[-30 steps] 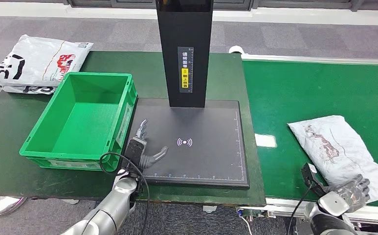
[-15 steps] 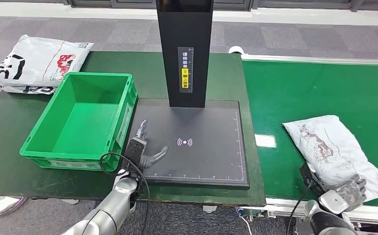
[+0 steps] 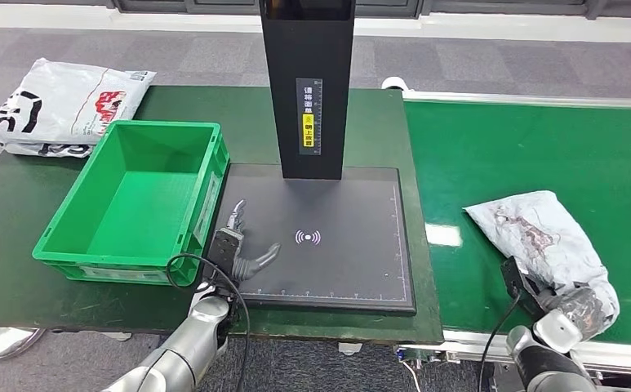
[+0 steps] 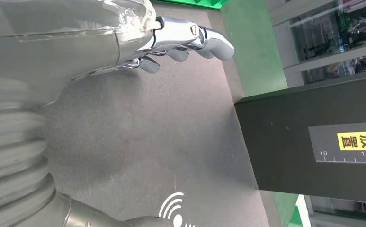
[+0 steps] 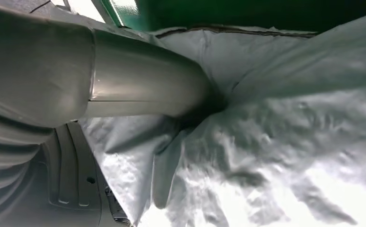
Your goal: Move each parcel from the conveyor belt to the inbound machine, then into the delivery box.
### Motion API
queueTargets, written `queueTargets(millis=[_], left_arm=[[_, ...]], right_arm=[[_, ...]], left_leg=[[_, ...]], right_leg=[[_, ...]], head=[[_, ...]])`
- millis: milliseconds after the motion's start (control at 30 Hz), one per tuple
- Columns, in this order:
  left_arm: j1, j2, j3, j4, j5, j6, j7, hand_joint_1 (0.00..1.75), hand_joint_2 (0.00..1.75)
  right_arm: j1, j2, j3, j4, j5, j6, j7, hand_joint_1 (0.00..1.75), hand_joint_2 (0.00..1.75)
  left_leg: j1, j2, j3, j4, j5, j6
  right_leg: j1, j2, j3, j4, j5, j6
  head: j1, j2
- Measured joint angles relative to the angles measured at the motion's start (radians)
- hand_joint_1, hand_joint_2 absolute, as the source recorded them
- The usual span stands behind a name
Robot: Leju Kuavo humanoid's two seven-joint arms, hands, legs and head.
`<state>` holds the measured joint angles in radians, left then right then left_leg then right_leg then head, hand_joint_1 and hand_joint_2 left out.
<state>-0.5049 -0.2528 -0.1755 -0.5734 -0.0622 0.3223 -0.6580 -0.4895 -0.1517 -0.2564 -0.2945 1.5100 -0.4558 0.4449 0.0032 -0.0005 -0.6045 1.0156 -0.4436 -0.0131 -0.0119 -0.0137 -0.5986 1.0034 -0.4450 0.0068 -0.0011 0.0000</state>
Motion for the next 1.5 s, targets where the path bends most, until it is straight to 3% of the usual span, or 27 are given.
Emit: queueTargets(millis=[367,467,533,633,767,833,1033,1400,1500], left_arm=[[0.0,0.001,0.0,-0.001,0.002,0.0,0.0,0.0,1.75],[0.002,0.003,0.0,-0.002,0.007,0.006,0.0,0.0,1.75],[0.006,0.007,0.0,-0.006,0.008,0.017,0.0,0.0,1.75],[0.014,0.014,0.0,-0.016,-0.002,0.045,0.002,0.0,1.75],[0.016,0.023,0.0,-0.025,-0.048,0.09,0.014,0.0,1.75],[0.01,0.027,0.0,-0.029,-0.077,0.102,0.025,0.0,1.75],[-0.021,0.037,0.0,-0.048,-0.135,0.119,0.047,0.0,1.75],[-0.036,0.048,0.0,-0.064,-0.15,0.126,0.053,0.0,1.75],[-0.05,0.048,0.001,-0.068,-0.156,0.127,0.061,0.0,1.75]], right_arm=[[-0.001,0.007,0.0,0.0,0.001,-0.01,-0.015,1.75,1.75],[-0.001,0.011,0.0,0.0,-0.007,-0.058,-0.06,1.75,1.75],[-0.002,0.019,-0.002,-0.004,-0.032,-0.135,-0.139,1.75,1.75],[0.0,0.053,-0.019,-0.075,-0.109,-0.221,-0.334,1.75,1.75],[-0.005,0.153,-0.059,-0.278,-0.26,-0.242,-0.661,1.75,1.75],[-0.01,0.204,-0.055,-0.368,-0.333,-0.245,-0.742,1.75,1.75],[-0.001,0.3,0.098,-0.584,-0.468,-0.247,-0.759,1.75,1.75],[0.023,0.346,0.217,-0.704,-0.49,-0.247,-0.8,1.75,1.75],[0.023,0.364,0.27,-0.71,-0.475,-0.246,-0.772,1.75,1.75]], left_leg=[[0.0,0.0,0.0,0.0,0.0,0.0],[0.0,0.0,-0.001,0.0,0.0,0.0],[0.0,0.0,-0.001,0.0,0.0,0.0],[0.0,0.001,-0.001,0.0,0.0,0.0],[0.001,0.001,-0.002,0.0,0.002,-0.002],[0.001,0.0,-0.002,0.0,0.002,-0.002],[0.002,0.0,-0.002,0.0,0.003,-0.003],[0.001,-0.001,-0.002,0.0,0.003,-0.003],[0.001,-0.001,-0.002,0.0,0.003,-0.003]], right_leg=[[0.0,0.0,0.0,0.0,0.0,0.0],[0.0,0.0,0.0,0.0,0.0,0.0],[0.0,0.0,0.0,0.0,0.0,0.0],[0.0,0.0,-0.001,0.001,0.0,0.0],[0.001,0.001,-0.003,0.002,0.0,-0.001],[0.001,0.0,-0.003,0.002,0.0,-0.001],[0.001,0.001,-0.003,0.003,-0.001,-0.002],[0.001,0.0,-0.003,0.003,0.0,-0.002],[0.001,0.0,-0.003,0.003,0.0,-0.002]], head=[[0.0,0.0],[0.0,0.0],[0.0,0.0],[0.0,0.0],[0.0,0.0],[0.0,0.0],[0.0,0.0],[0.0,0.0],[0.0,0.0]])
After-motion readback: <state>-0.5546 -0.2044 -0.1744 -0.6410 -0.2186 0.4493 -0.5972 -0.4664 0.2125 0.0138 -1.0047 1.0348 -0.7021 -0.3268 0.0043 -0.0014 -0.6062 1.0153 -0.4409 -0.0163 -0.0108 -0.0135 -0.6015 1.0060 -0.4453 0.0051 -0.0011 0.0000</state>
